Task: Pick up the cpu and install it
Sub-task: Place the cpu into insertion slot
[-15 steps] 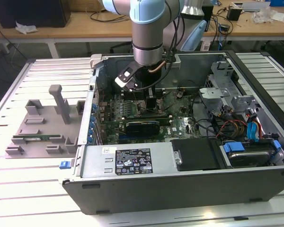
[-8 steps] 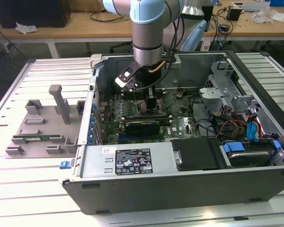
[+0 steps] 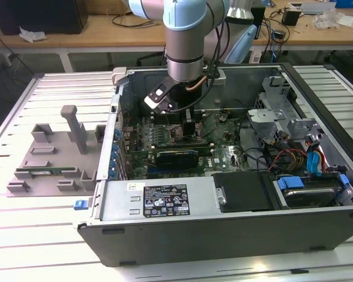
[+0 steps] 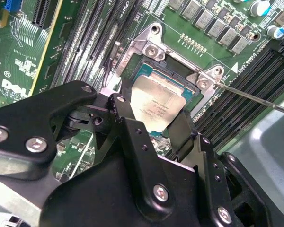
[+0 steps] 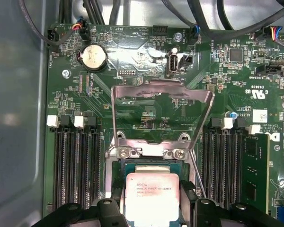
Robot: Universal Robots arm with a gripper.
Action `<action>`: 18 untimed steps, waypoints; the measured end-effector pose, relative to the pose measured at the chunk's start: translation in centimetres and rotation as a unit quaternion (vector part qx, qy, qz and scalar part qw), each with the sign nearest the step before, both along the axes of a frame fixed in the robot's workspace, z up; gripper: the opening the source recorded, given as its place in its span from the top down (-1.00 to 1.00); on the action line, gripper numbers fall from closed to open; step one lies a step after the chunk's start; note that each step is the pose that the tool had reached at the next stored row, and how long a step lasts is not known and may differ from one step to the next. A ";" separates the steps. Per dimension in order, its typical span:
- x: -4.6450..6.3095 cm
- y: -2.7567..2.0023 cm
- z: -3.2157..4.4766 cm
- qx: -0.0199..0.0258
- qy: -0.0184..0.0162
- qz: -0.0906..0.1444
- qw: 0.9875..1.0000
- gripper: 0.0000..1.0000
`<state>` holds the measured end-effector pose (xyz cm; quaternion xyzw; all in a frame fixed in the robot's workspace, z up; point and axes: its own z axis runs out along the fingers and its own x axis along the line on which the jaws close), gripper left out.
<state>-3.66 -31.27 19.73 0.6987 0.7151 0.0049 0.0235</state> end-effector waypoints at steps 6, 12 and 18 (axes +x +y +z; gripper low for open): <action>0.0 0.01 -0.03 0.000 0.000 0.000 1.000 -0.09; 0.0 0.01 0.12 0.000 0.000 0.000 1.000 -0.24; 0.0 0.01 3.37 0.000 0.000 0.000 1.000 -0.24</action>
